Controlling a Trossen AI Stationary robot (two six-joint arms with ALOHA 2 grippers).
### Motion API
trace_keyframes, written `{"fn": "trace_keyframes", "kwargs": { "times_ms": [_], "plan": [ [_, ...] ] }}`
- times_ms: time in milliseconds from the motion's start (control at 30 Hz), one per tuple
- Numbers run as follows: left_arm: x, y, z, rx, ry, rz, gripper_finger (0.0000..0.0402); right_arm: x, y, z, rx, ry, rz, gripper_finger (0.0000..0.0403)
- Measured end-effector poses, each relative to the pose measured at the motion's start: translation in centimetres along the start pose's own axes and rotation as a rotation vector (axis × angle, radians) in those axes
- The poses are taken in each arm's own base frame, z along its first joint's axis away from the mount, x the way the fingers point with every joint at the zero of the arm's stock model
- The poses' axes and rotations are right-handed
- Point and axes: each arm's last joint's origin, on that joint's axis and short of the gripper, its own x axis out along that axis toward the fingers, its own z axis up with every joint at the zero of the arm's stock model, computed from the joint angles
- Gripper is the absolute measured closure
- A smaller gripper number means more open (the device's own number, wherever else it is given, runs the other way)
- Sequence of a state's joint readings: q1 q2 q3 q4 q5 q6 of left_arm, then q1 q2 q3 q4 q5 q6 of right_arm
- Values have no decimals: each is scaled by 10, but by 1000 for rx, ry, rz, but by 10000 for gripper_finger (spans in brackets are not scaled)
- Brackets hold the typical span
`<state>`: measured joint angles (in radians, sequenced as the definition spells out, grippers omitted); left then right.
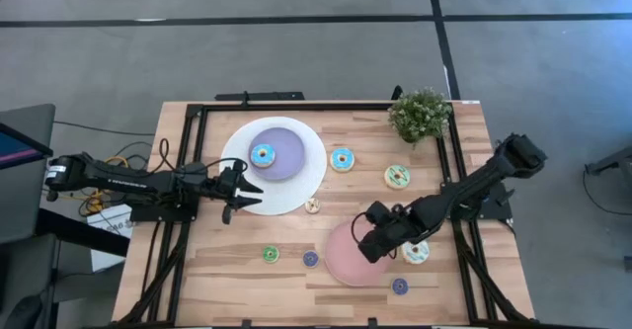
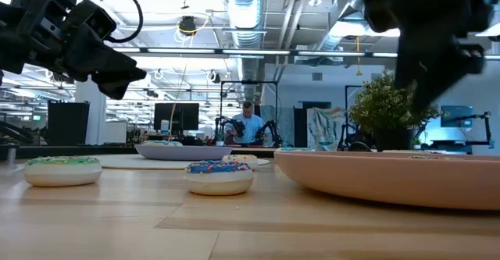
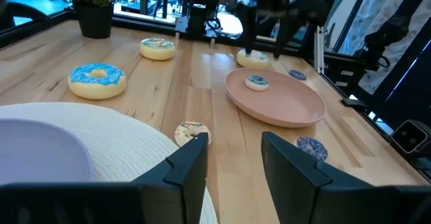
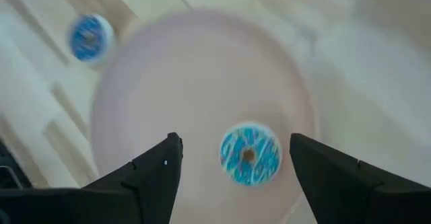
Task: Pick & Place donuts
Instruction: Put the small white donut on the pink plate
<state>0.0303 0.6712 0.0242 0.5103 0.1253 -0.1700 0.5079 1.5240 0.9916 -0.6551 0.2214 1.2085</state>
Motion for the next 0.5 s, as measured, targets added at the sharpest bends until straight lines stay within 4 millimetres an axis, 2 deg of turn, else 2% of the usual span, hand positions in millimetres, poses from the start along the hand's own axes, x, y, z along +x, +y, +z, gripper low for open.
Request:
{"fn": "trace_keyframes", "kwargs": {
  "times_ms": [133,267,500],
  "plan": [
    [0,0,-1,-9,9,2,270,-18,-5,4,-94,-71,3,138],
    [0,0,-1,-9,8,2,270,-28,-12,5,-164,-95,-29,148],
    [0,1,0,-6,0,42,270,-29,-14,5,-313,-108,-67,239]
  ]
}}
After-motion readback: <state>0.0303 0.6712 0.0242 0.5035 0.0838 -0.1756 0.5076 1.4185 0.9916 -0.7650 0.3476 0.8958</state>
